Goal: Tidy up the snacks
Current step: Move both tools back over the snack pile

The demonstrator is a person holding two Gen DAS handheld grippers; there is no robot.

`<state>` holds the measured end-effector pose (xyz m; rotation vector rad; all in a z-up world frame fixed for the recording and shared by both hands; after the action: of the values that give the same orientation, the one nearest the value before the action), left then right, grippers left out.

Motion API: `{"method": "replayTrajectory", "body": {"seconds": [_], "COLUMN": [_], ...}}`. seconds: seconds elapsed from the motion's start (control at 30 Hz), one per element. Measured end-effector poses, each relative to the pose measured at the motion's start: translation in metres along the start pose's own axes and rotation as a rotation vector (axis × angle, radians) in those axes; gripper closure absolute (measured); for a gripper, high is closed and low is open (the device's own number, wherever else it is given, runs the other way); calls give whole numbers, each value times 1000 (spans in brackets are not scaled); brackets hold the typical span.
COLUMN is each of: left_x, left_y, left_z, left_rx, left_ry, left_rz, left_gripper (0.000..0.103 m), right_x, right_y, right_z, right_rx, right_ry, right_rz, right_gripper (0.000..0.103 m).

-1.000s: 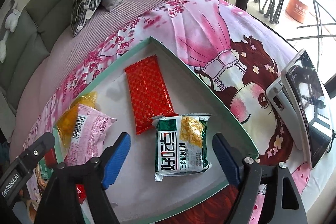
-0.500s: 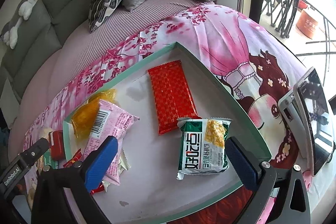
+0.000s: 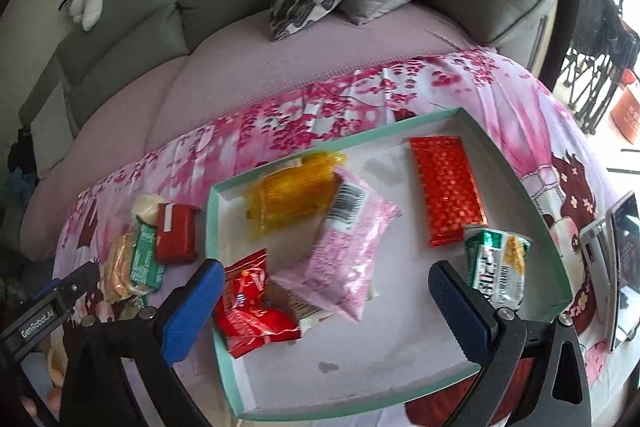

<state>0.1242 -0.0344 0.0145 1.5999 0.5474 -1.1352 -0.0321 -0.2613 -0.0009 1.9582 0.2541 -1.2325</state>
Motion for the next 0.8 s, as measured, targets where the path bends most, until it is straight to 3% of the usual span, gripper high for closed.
{"method": "replayTrajectory", "body": {"seconds": [0.2,0.43,0.8], "left_x": [0,19,64], "left_y": [-6,-21,-49], "left_z": [-48,-79,-100], "left_rx": [-106,-181,-197], "left_ry": [43,55,82], "left_rz": [-3,-67,-207], "left_gripper": [7,7,7], "right_x": [7,17,54], "right_y": [-18,-44,-80], "right_z": [-67,-126,-169], "right_rx": [-140,-269,-394], "right_ry": [85,154,137], "right_rz": [-37,-91,-200], "right_gripper": [1,3,5]}}
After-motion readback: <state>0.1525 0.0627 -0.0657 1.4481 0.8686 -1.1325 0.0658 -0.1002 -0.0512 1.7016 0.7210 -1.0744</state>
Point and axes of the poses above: each gripper's, at about its wrist camera, not at the fingertips, and x roughly the way its jaws point, z to its right, y to its top, the point moved 5 cm from there along x, roughly the way its jaws point
